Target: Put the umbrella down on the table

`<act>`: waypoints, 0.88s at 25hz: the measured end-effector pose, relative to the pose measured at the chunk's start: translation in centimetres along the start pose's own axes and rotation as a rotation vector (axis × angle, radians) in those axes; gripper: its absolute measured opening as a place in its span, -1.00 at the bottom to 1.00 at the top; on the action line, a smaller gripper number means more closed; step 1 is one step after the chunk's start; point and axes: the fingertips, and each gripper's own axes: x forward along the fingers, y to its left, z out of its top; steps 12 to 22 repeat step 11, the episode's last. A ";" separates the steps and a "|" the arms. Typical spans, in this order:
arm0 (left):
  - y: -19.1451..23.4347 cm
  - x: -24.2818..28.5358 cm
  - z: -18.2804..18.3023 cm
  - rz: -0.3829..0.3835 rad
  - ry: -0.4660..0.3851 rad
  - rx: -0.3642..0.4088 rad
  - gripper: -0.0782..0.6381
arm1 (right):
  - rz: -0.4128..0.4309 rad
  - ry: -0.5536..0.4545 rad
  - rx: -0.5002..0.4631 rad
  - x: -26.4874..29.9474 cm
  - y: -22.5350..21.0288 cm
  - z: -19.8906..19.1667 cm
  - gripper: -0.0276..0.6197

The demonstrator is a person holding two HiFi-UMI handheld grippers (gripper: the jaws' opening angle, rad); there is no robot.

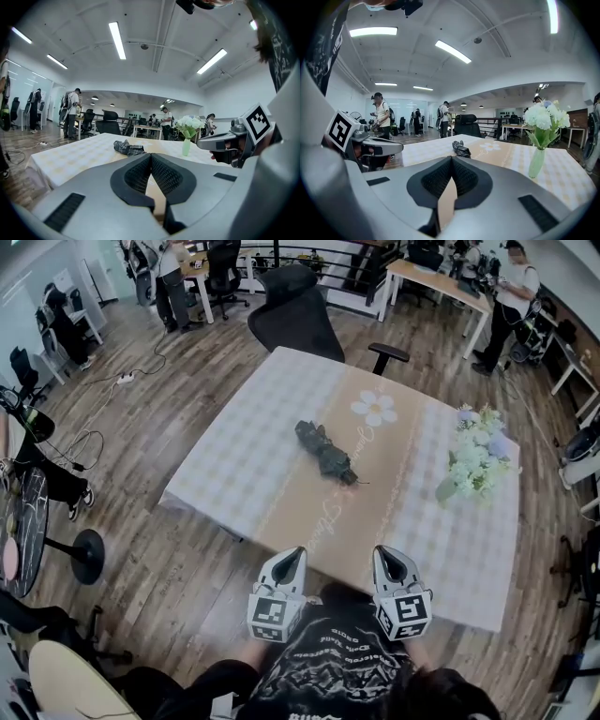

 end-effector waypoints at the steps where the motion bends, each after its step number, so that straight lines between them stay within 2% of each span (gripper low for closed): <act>1: -0.1 0.1 0.1 -0.002 -0.001 0.001 -0.73 | -0.003 -0.002 0.001 0.0 -0.1 0.0 -0.89; 22: -0.9 0.4 0.1 -0.026 0.001 0.021 -0.73 | -0.033 -0.002 0.009 -0.5 -0.5 -0.1 -0.89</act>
